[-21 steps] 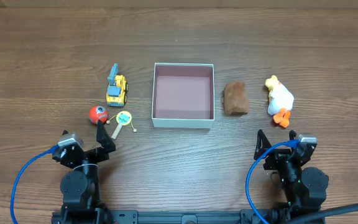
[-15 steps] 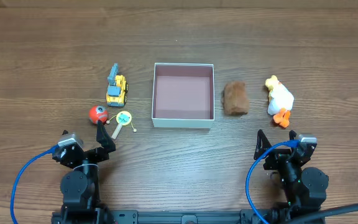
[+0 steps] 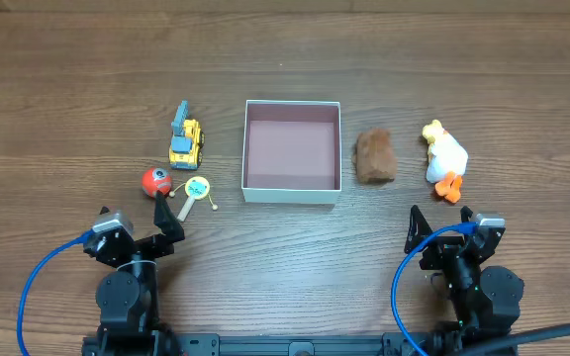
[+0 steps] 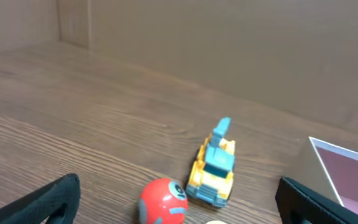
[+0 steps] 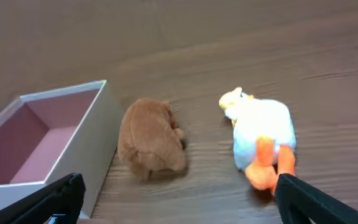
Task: Pack container
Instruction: 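Raise both arms from rest toward the toys beside the box, then grasp the brown plush bear with the right gripper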
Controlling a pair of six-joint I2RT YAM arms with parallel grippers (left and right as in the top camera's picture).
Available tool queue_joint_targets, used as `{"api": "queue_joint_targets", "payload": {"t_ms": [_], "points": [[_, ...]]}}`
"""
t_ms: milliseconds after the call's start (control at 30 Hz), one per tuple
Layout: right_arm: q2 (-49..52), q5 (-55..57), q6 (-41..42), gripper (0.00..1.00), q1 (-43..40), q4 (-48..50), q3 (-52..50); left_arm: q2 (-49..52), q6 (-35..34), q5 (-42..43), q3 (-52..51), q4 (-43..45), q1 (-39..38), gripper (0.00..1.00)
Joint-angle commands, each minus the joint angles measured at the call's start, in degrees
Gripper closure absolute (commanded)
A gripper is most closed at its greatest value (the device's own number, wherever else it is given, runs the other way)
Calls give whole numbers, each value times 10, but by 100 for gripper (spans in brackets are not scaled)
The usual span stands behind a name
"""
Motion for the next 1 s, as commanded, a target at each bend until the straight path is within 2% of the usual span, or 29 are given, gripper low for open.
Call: {"api": "queue_joint_targets", "payload": {"t_ms": [0, 67, 100, 167, 267, 333, 467, 500, 600, 733, 800, 900, 967], "points": [[-7, -56, 31, 0, 0, 22, -2, -6, -7, 50, -3, -2, -4, 0], [-5, -87, 37, 0, 0, 26, 5, -2, -11, 111, 1, -18, -3, 0], [4, -88, 44, 0, 0, 26, 15, 13, -40, 128, 17, -54, -3, 0], [43, -87, 43, 0, 0, 17, 63, 64, -45, 128, 59, -95, -3, 0], [175, -85, 43, 0, 0, -19, 189, 176, -6, 125, 160, -116, -3, 0], [312, -86, 41, 0, 0, -83, 309, 311, 30, 122, 272, -148, -3, 0], [542, -86, -1, 0, 0, -233, 527, 492, 36, 125, 423, -211, -3, 0], [625, -86, -17, 0, 0, -296, 614, 551, 39, 125, 473, -234, -3, 0], [798, -86, -19, 0, 12, -405, 777, 666, 38, 146, 551, -253, -3, 0], [920, -144, -17, 0, 45, -383, 805, 748, 38, 154, 562, -249, -3, 0], [975, -106, -15, 0, 65, -383, 805, 778, 38, 154, 562, -257, -3, 0], [1043, 2, 36, 0, 103, -372, 804, 807, 38, 154, 562, -266, -3, 0], [1076, 35, 50, 0, 123, -357, 798, 821, 38, 157, 562, -269, -3, 0]]}}
